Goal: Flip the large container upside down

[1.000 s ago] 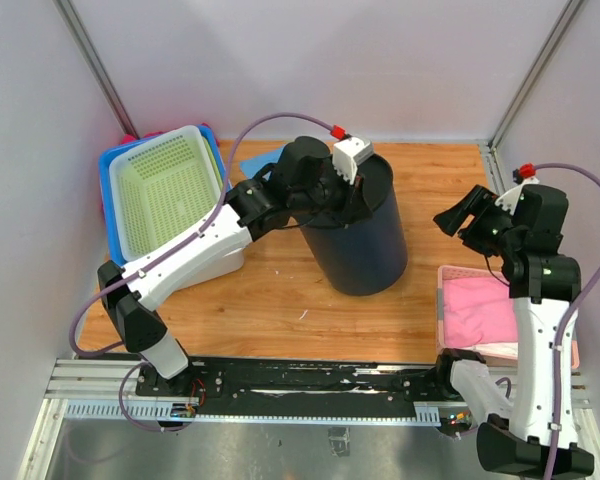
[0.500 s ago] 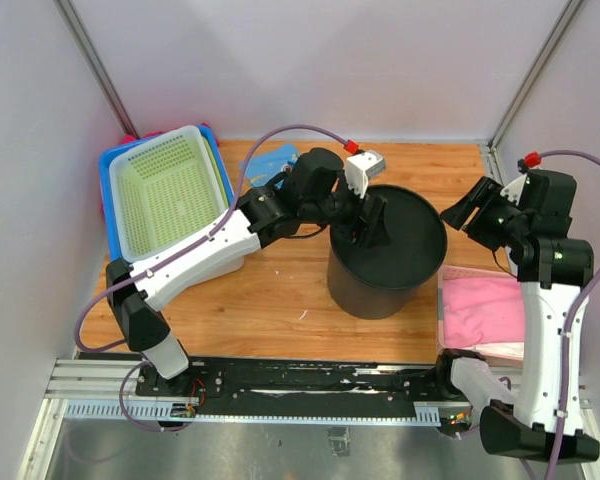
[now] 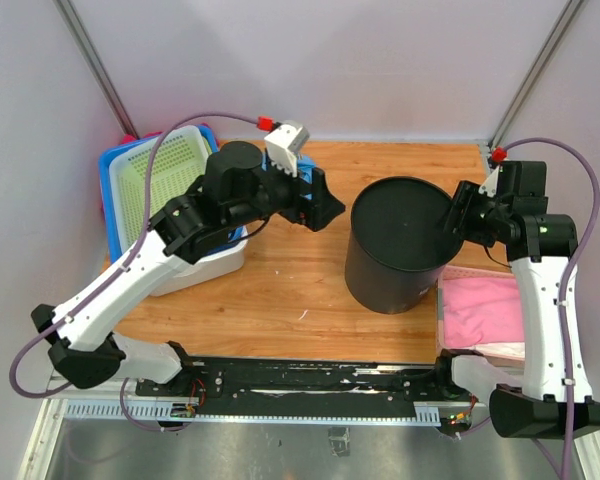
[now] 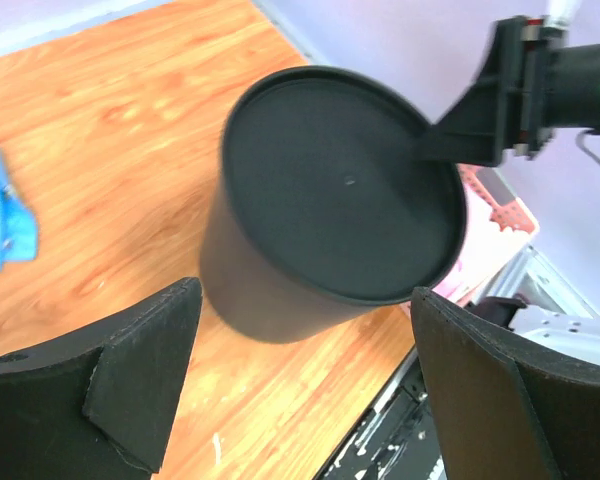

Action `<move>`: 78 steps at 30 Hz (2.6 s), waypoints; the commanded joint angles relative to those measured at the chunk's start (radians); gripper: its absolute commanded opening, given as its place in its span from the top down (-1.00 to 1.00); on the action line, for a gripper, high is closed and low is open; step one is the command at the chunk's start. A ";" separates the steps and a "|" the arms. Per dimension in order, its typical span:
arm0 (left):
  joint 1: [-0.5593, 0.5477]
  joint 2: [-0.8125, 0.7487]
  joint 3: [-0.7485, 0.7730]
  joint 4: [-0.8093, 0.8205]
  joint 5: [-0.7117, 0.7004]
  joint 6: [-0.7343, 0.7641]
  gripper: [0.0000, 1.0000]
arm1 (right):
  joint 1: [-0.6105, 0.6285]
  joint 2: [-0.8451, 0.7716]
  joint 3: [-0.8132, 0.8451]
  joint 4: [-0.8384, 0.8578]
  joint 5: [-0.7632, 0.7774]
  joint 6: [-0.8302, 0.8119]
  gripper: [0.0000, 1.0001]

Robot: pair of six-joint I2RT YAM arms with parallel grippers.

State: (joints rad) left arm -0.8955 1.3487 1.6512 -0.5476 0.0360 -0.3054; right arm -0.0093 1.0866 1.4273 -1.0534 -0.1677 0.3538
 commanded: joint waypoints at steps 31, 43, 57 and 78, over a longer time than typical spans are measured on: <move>0.086 -0.149 -0.270 0.054 0.010 -0.030 -0.81 | 0.001 0.083 0.020 0.209 0.298 0.122 0.99; 0.086 -0.200 -0.258 0.017 -0.038 -0.016 -0.83 | -0.125 0.576 0.459 0.313 0.486 0.274 0.99; 0.087 -0.206 -0.275 -0.053 -0.109 -0.038 -0.87 | -0.234 0.788 0.660 0.325 0.763 0.404 0.99; 0.099 -0.172 -0.226 -0.145 -0.250 -0.120 -0.98 | -0.262 0.805 0.638 0.519 0.594 0.496 0.46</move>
State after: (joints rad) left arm -0.8124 1.1534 1.3823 -0.6510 -0.1211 -0.3912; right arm -0.2546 1.9541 2.0541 -0.6209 0.5007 0.8631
